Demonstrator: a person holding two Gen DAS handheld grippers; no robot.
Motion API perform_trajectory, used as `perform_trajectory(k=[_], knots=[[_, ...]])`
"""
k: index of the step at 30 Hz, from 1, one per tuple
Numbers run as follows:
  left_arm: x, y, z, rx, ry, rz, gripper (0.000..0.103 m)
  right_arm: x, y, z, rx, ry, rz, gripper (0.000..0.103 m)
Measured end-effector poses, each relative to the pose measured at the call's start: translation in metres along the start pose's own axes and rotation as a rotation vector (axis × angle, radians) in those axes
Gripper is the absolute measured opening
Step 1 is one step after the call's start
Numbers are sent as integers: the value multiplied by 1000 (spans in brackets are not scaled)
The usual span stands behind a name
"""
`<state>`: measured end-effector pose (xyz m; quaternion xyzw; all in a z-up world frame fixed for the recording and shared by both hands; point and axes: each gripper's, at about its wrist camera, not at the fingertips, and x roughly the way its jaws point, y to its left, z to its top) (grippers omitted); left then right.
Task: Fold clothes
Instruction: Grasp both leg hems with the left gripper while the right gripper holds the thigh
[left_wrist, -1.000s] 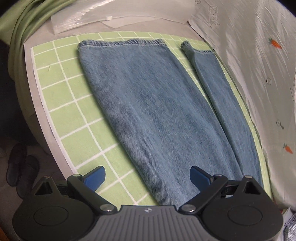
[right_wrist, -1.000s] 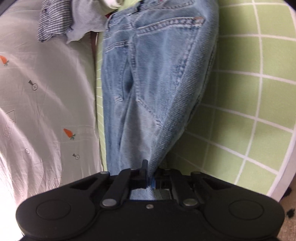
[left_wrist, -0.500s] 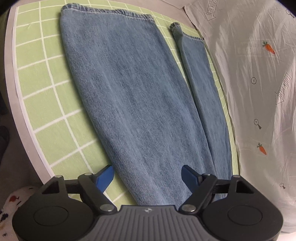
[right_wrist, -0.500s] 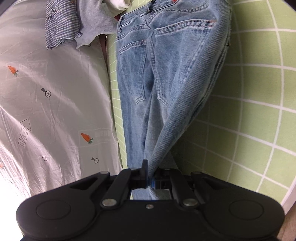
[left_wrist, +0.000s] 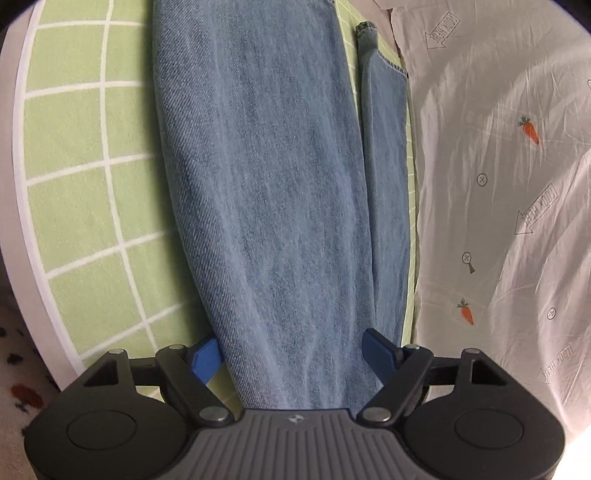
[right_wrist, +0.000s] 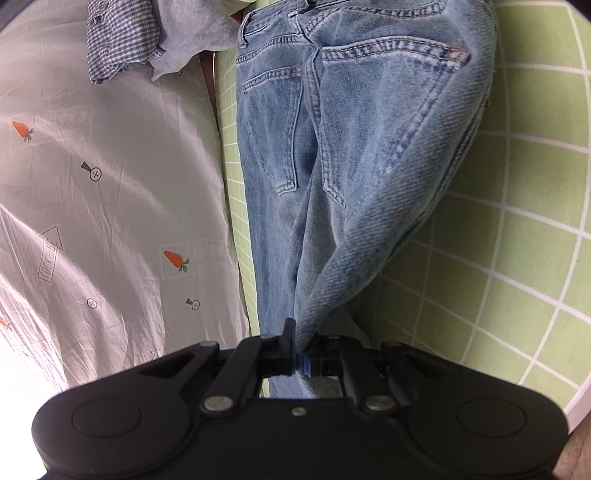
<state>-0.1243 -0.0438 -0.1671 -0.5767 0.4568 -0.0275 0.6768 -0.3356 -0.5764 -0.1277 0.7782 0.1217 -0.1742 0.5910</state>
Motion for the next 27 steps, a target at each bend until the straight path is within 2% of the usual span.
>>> perform_trajectory(k=[2, 3, 5, 6, 10, 13, 15, 18, 21, 25, 27], knots=[[2, 0, 5, -11, -26, 23, 46, -1, -1, 2, 4, 5, -2, 5], [2, 2, 7, -22, -39, 33, 40, -1, -2, 2, 5, 8, -4, 5], [-2, 2, 14, -21, -83, 65, 18, -2, -3, 4, 13, 10, -4, 5], [-2, 2, 19, -20, -97, 74, 15, -2, -4, 4, 17, 9, -6, 5], [-8, 1, 38, -30, -149, 93, 13, -2, -7, 6, 16, -2, -33, 8], [-10, -2, 50, -21, -170, 106, 13, -4, -11, 8, 6, -20, -87, 16], [-12, -1, 58, -29, -178, 107, 13, -7, -16, 8, 9, -51, -127, 26], [-16, 4, 66, -63, -184, 92, 13, -19, -28, 10, 54, -111, -140, 40], [-18, 6, 75, -76, -193, 88, 13, -28, -35, 13, 71, -167, -149, 45], [-21, 5, 89, -74, -207, 98, 13, -38, -35, 14, 13, -255, -231, 46], [-20, 4, 95, -77, -212, 98, 14, -43, -33, 15, -25, -311, -272, 50]])
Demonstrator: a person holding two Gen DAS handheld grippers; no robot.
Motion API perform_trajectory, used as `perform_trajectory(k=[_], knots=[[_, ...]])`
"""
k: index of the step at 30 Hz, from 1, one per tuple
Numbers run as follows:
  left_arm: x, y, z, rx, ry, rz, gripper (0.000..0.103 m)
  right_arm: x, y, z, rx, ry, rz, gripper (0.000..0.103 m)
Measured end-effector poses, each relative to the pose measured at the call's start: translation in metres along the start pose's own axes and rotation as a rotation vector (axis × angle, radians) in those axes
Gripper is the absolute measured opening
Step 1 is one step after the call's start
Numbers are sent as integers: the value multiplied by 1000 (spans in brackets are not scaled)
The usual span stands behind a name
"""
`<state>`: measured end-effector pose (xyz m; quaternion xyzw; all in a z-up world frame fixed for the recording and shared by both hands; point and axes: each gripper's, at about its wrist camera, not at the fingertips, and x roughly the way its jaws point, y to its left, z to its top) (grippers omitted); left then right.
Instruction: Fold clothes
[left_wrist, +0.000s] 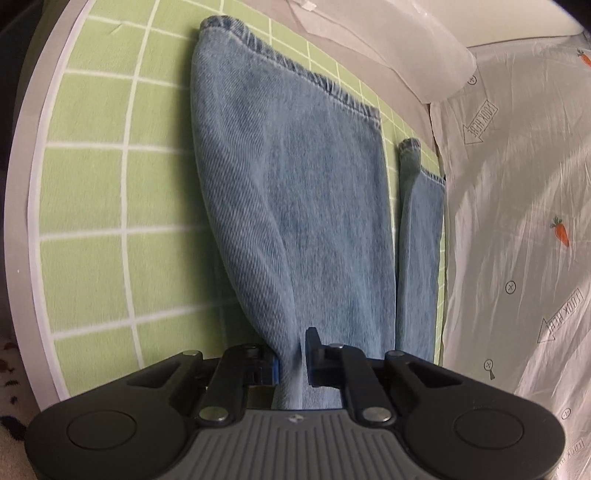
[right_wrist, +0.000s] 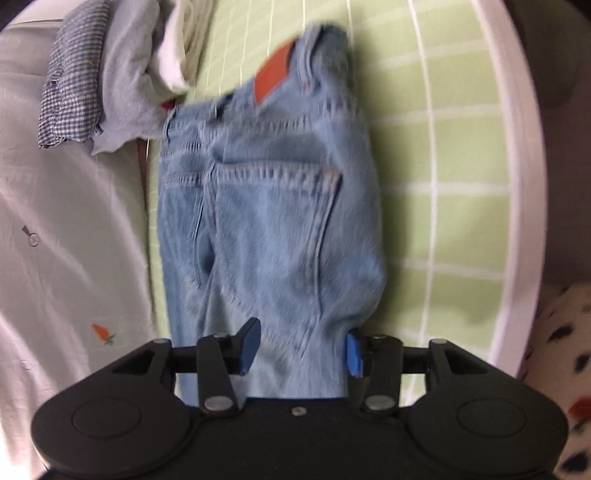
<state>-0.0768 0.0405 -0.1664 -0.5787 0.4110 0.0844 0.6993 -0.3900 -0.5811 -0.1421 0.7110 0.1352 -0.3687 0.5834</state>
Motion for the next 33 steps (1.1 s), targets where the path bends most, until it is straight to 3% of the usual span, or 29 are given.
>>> perform_trajectory(k=[5, 7, 9, 10, 15, 19, 22, 24, 29, 33], knots=[[-5, 1, 8, -13, -43, 13, 13, -1, -9, 7, 15, -29, 24, 49], [-6, -3, 10, 0, -66, 29, 13, -1, -3, 4, -19, -52, -15, 40], [-7, -3, 14, -6, -79, 24, 12, -2, 1, 1, -63, -74, -65, 20], [-8, -3, 16, -14, -85, 17, 10, -4, 1, 1, -69, -84, -84, 17], [-12, 4, 26, -70, -116, 15, 9, -9, -14, 8, 19, -113, -62, 16], [-9, 2, 29, -69, -114, 10, 9, -9, -10, 6, -31, -109, -62, 19], [-8, -4, 29, -65, -122, -3, 6, -12, -8, 3, -27, -120, -26, 14], [-14, -17, 27, -34, -138, -37, 5, -18, -4, 2, -9, -129, 9, 6], [-38, -70, 24, 68, -176, -164, 4, -43, 40, -5, -134, -183, 109, 5], [-48, -131, 24, 204, -212, -222, 4, -50, 85, -6, -225, -223, 202, 5]])
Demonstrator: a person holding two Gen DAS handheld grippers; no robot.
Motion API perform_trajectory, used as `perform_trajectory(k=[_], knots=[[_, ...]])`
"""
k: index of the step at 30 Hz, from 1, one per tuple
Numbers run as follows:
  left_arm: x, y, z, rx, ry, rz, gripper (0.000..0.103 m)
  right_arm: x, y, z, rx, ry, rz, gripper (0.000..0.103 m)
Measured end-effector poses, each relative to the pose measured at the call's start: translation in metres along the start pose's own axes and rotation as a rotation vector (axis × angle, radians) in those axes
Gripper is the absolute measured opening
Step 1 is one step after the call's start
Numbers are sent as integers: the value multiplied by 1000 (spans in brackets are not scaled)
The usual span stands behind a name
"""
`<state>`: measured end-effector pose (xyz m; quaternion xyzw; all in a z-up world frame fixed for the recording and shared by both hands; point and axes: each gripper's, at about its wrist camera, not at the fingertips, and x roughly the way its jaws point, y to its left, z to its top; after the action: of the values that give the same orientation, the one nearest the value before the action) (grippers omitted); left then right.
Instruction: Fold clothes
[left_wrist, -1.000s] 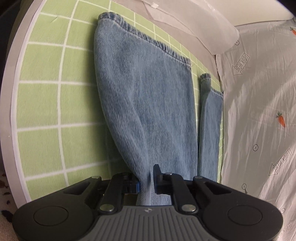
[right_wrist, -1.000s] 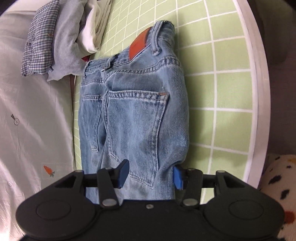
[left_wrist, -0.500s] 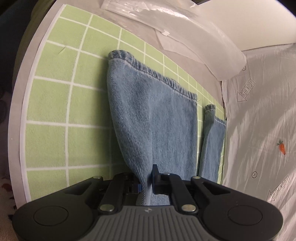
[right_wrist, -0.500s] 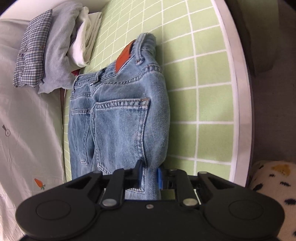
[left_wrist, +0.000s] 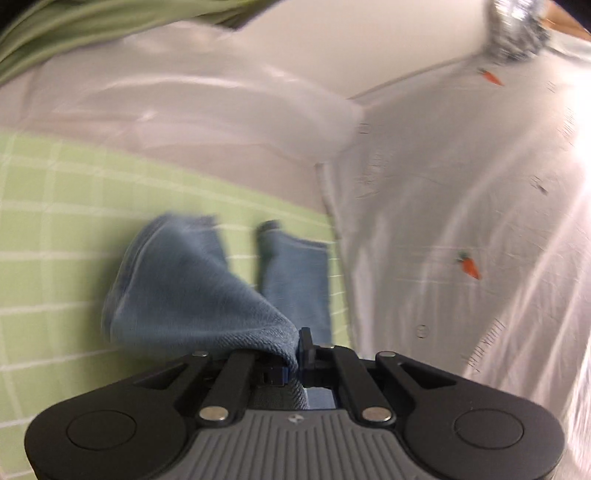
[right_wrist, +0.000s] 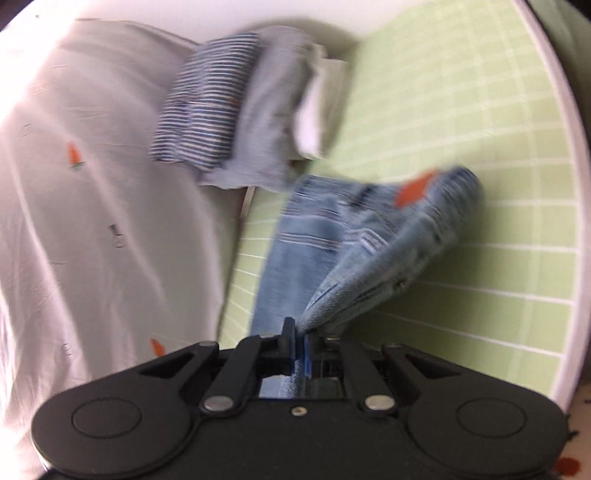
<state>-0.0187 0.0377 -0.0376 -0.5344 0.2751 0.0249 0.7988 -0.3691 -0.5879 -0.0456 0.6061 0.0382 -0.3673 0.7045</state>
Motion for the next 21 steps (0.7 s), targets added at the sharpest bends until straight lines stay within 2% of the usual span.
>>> perform_trajectory(k=[3, 6, 7, 14, 16, 20, 21], knots=[[8, -47, 4, 126, -32, -61, 4, 10, 37, 7, -117, -26, 46, 5], [31, -95, 4, 273, -44, -52, 4, 29, 65, 10, -185, -39, 77, 5], [44, -104, 4, 294, -37, -40, 4, 40, 71, 12, -188, -33, 78, 5], [156, -148, 0, 321, 33, 25, 4, 115, 112, 15, -296, 16, 10, 5], [195, -154, -5, 339, 64, 18, 5, 138, 122, 16, -335, 30, -9, 5], [282, -168, -13, 395, 132, 31, 11, 214, 146, 23, -381, 83, -74, 6], [300, -171, -16, 401, 167, 61, 13, 235, 152, 23, -411, 105, -98, 10]])
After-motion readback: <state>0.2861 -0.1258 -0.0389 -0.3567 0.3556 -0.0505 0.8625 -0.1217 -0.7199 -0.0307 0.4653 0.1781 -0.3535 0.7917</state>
